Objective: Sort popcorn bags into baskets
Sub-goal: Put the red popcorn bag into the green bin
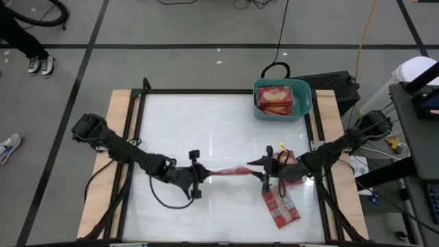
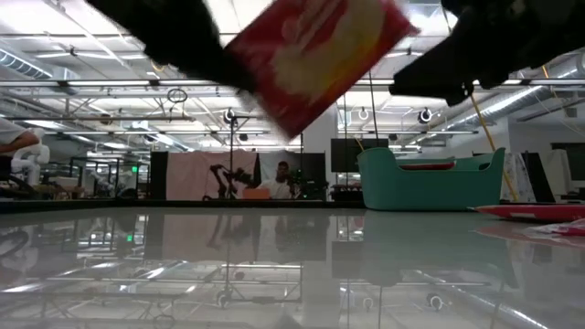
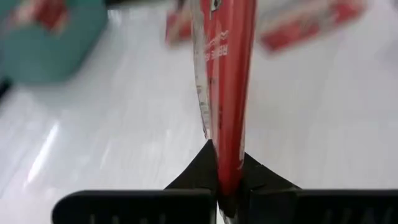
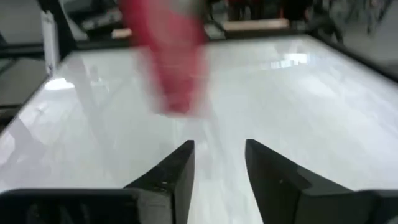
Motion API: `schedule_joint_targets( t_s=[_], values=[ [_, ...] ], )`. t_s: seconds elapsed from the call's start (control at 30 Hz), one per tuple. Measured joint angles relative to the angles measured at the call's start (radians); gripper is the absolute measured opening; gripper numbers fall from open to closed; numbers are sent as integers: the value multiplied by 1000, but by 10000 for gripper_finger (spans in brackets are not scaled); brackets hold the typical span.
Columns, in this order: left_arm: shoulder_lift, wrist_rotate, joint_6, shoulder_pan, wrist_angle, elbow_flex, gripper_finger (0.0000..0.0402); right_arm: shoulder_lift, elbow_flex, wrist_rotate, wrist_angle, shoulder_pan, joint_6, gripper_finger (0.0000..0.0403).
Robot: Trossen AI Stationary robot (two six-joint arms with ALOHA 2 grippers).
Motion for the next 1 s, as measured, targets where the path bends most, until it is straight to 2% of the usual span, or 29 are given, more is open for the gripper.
schedule_joint_targets(
  t_s=[0.13,0.3,0.5,0.83,1.0],
  values=[
    [-49,87,-53,30,-141,-1,5,-16,75,-21,-149,0,49,145],
    [-68,203,-95,68,-263,0,5,-14,287,-105,-364,0,-49,145],
    [-51,311,-151,113,-357,0,7,-8,470,-107,-499,-24,-89,146],
    [-46,357,-151,128,-385,0,7,92,508,-165,-519,-99,-85,146],
    [-46,359,-152,145,-437,0,4,170,507,-245,-490,-161,-80,146]
  ],
)
